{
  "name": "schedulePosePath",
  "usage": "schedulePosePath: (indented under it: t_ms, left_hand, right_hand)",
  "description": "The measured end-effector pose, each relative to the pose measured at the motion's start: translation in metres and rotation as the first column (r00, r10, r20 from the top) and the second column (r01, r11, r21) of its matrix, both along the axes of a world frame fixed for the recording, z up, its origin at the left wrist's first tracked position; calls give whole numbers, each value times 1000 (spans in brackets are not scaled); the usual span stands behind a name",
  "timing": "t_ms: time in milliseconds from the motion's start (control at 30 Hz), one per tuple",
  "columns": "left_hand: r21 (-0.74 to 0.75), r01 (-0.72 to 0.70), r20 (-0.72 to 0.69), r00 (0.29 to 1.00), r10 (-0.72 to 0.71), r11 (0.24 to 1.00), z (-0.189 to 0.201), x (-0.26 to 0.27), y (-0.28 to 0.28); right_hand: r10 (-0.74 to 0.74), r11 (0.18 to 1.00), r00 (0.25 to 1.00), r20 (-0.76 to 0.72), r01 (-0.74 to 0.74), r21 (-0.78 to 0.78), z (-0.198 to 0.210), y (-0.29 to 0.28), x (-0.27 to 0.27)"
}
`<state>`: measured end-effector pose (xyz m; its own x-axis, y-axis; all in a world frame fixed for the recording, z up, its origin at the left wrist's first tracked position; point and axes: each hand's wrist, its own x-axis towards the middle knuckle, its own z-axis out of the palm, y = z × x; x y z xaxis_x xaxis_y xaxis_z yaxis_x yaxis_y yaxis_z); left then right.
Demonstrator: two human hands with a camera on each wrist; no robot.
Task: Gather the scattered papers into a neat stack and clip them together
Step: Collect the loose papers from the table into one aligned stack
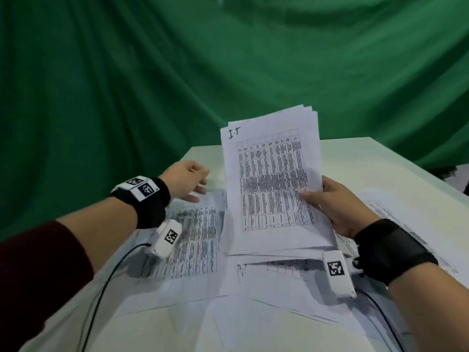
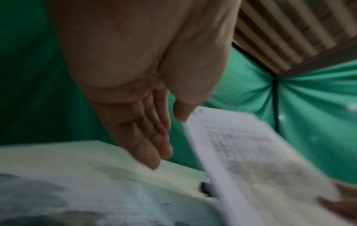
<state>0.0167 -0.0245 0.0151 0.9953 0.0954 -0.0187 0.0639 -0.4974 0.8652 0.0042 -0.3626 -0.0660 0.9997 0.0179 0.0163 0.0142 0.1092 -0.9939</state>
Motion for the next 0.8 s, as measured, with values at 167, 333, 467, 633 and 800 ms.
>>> schedulePosePath:
  t_ms: [167,333,467,633,800]
  left_hand:
    - [572,43,-278,950,144,819,-19,-5,89]
    - [645,162,-435,882,183,747,-32,-25,105]
    - [605,137,-443,876,189,785,-41,-13,123]
    - [486,52,-518,821,240,873,-50,-1,140]
    - [453,43,-492,845,209,891,-51,-5,137]
  right_hand:
    - [-34,999,999,7,34,-27,-6,-3,5]
    - [-54,997,998,23,56,-58,-7,-3,6]
    - [-58,995,998,17,59,-75,-7,-3,5]
    - [-58,995,998,18,59,-75,-8,-3,4]
    - [-56,996,998,28,58,-69,-6,-1,0]
